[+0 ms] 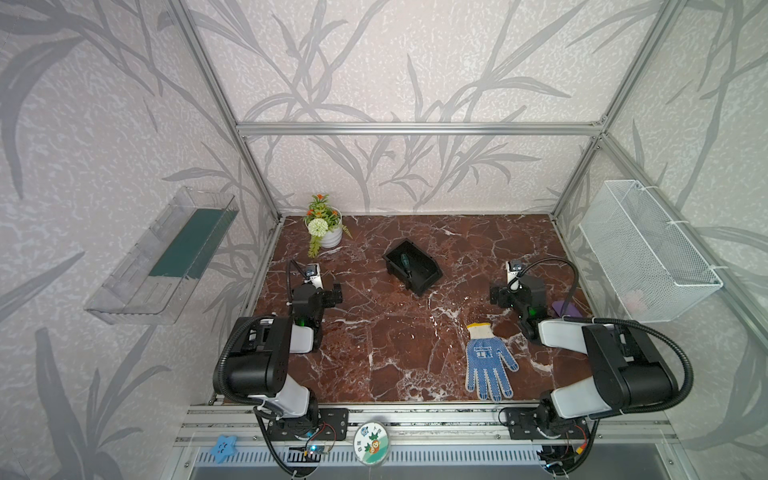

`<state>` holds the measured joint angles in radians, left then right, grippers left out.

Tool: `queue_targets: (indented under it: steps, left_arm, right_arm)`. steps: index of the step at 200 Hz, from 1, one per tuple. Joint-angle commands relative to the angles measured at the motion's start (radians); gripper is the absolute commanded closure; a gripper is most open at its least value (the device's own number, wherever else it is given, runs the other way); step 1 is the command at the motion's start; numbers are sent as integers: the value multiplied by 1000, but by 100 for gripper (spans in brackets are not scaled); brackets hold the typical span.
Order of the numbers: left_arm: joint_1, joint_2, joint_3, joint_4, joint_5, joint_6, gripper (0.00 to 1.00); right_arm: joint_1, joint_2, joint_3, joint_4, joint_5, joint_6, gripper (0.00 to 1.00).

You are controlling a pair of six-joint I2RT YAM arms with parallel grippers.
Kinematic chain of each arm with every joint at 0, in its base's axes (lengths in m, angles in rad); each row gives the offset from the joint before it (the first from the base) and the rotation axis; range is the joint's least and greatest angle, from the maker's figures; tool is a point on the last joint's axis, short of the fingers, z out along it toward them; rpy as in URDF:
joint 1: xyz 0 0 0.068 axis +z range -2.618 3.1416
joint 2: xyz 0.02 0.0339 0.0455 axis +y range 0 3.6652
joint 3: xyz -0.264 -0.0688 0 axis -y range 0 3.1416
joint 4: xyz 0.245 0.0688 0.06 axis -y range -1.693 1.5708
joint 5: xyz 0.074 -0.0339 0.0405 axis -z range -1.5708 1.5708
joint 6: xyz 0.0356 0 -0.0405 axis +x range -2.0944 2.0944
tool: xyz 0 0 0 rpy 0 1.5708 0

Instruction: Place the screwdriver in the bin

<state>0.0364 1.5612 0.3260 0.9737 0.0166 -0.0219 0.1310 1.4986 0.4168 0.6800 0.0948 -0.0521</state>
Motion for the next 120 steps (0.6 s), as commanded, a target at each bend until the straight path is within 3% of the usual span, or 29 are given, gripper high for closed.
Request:
queue_targets:
  steps: [1,50,66,120]
  left_arm:
    - [-3,3,12,45,14,28,1]
    - [-2,3,13,44,16,26,1]
    - [-3,3,13,45,14,26,1]
    - [-2,3,15,39,16,26,1]
  right_arm:
    - [7,0,-8,93,-18,-19,1]
    - [15,-2,-29,128,-18,-29,1]
    - [-2,26,24,77,35,16,1]
    - [-30,17,23,44,-4,31,1]
